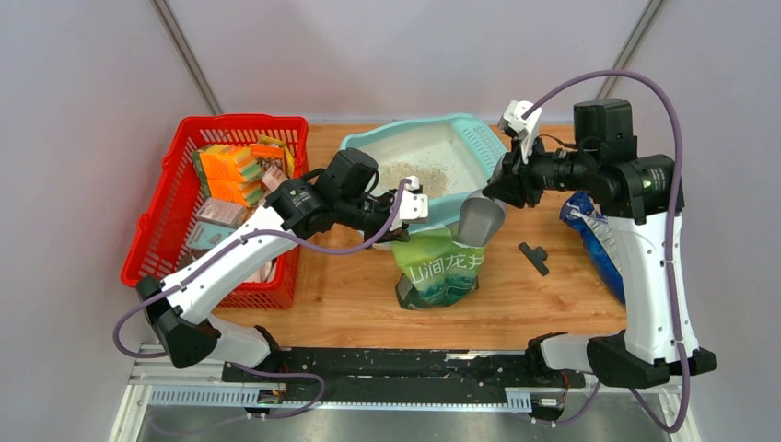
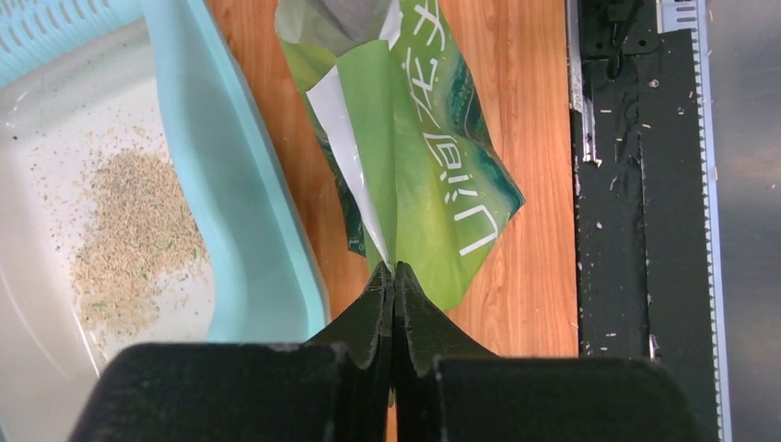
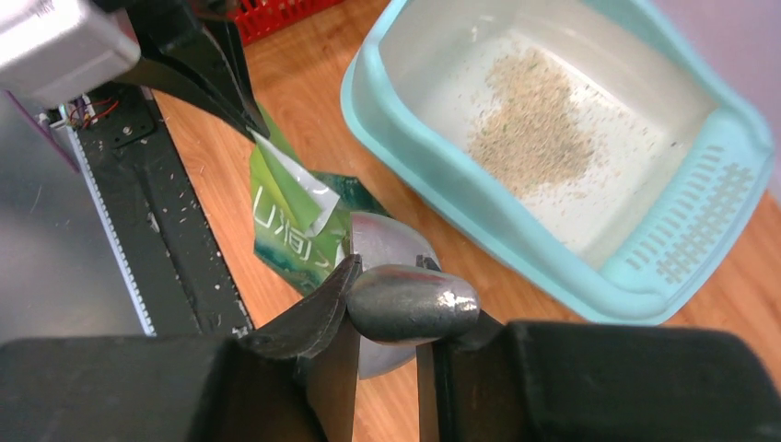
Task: Fill the litter box with clean litter
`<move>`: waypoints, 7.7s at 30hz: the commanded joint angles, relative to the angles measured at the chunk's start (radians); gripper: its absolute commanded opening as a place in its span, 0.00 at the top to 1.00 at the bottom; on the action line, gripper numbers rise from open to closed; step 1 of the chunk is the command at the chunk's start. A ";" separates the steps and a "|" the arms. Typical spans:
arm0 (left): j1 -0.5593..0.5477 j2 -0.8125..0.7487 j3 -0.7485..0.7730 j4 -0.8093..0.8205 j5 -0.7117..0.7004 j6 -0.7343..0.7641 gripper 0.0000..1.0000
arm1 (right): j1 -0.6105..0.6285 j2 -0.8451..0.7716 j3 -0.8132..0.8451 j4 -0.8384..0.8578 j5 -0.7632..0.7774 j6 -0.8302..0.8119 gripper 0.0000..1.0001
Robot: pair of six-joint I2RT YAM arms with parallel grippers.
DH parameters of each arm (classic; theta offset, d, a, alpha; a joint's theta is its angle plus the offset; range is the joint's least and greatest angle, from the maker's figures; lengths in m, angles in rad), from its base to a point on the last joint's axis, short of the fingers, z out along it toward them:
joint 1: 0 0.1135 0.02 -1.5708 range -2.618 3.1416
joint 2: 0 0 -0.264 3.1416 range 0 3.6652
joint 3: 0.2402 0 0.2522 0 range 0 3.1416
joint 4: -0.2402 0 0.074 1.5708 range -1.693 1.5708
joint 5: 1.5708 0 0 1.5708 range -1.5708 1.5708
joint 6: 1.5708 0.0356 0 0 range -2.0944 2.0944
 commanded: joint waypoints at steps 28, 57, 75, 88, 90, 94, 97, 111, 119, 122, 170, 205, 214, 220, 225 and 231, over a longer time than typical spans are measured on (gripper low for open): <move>0.000 -0.051 0.053 0.035 0.045 -0.078 1.00 | 0.183 -0.148 -0.392 0.415 0.332 0.434 1.00; 0.000 -0.045 -0.002 0.216 0.128 -0.345 1.00 | 0.620 -0.159 -0.910 0.642 1.241 0.656 1.00; 0.000 -0.037 -0.002 0.192 0.129 -0.316 1.00 | 0.414 -0.207 -1.179 0.758 0.501 0.841 1.00; -0.001 -0.048 -0.010 0.091 0.115 -0.215 1.00 | 0.012 -0.152 -1.000 0.876 -0.147 1.005 1.00; -0.001 -0.050 -0.010 0.078 0.115 -0.196 1.00 | -0.019 -0.153 -0.957 0.859 -0.161 1.013 1.00; 0.000 -0.048 -0.001 0.022 0.112 -0.115 1.00 | -0.117 -0.167 -0.879 0.761 -0.150 1.016 1.00; 0.000 -0.054 -0.001 -0.021 0.102 -0.051 1.00 | -0.191 -0.188 -0.851 0.732 -0.147 1.030 1.00; 0.000 -0.103 -0.007 -0.110 0.039 0.056 1.00 | -0.390 -0.248 -0.908 0.871 -0.365 1.059 1.00; 0.000 -0.108 0.008 -0.130 0.017 0.066 1.00 | -0.398 -0.303 -0.837 0.902 -0.442 0.888 1.00; 0.000 -0.102 0.013 -0.132 0.016 0.071 1.00 | -0.398 -0.346 -0.848 0.894 -0.446 0.861 1.00; 0.045 -0.134 0.016 -0.193 -0.067 0.082 1.00 | -0.460 -0.422 -1.199 1.581 -0.512 1.334 1.00; 0.068 -0.134 0.015 -0.190 -0.053 0.060 1.00 | -0.461 -0.405 -1.104 1.524 -0.523 1.412 1.00; 0.068 -0.123 0.019 -0.193 -0.053 0.062 1.00 | -0.461 -0.319 -1.072 1.667 -0.520 1.548 1.00; 0.068 -0.114 0.018 -0.201 -0.033 0.063 1.00 | -0.455 -0.157 -0.992 1.836 -0.451 1.665 1.00; 0.068 -0.105 0.022 -0.224 -0.012 0.071 1.00 | -0.438 0.066 -0.871 2.038 -0.370 1.752 1.00; 0.068 -0.077 0.036 -0.256 -0.016 0.094 1.00 | -0.383 0.377 -0.653 2.076 -0.293 1.603 1.00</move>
